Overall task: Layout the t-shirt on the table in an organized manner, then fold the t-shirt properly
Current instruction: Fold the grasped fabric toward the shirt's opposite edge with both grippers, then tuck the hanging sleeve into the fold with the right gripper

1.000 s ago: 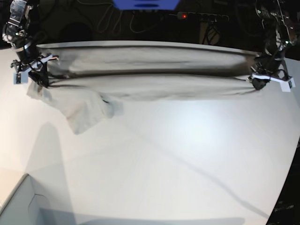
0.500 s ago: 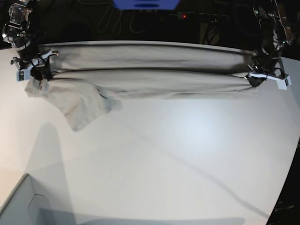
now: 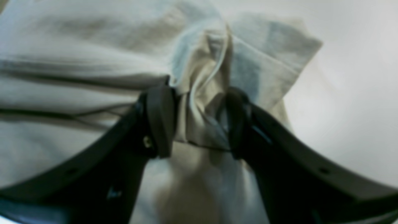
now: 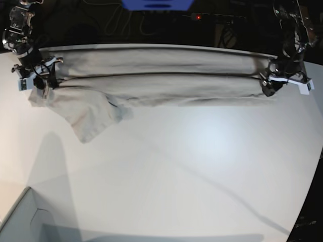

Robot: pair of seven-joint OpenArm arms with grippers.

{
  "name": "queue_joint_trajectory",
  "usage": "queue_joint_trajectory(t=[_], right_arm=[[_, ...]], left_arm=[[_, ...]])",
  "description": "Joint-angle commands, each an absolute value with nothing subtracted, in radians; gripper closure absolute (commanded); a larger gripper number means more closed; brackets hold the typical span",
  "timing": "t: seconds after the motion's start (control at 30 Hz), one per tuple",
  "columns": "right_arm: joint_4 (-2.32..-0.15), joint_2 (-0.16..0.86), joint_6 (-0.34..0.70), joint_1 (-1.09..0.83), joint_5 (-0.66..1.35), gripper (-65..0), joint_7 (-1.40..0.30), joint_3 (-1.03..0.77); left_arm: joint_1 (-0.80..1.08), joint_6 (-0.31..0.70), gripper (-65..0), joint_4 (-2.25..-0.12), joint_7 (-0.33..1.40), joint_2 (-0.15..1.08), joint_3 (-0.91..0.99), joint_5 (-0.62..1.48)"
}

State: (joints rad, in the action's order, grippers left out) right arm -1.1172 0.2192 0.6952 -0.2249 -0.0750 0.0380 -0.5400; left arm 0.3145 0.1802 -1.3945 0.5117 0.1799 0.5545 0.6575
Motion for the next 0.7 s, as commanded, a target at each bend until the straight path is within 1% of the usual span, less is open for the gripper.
queue_joint_trajectory(t=[0.0,0.07,0.23,0.33,0.53,0.67], right_arm=[[-1.124,0.232,0.698,-0.225,-0.081,-28.1,0.033,-0.541],[-1.127,0.231,0.698,-0.223,-0.081,-28.1,0.033,-0.541],[-1.188,0.231,0.698,-0.214,-0.077,-28.1,0.033,-0.549],[-1.241,0.229,0.698,-0.220,-0.077,-28.3,0.033,-0.562],[-1.377,0.165,0.698,-0.216,-0.077,-28.5,0.033,-0.696],[-1.449,0.162,0.698,-0.216,-0.077,-28.5,0.031,-0.707]], left_arm=[[0.309,0.185,-47.0,-1.386,0.498,0.189,0.558,0.665],[0.300,0.185,-49.1,-1.346,0.498,0.189,0.558,0.665],[0.255,0.185,-49.1,-1.256,0.498,0.188,0.558,0.667],[0.242,0.185,-49.1,-1.241,0.498,0.188,0.558,0.667],[0.237,0.185,-49.1,-1.242,0.498,0.188,0.558,0.673],[0.237,0.185,-49.1,-1.242,0.498,0.188,0.558,0.673]])
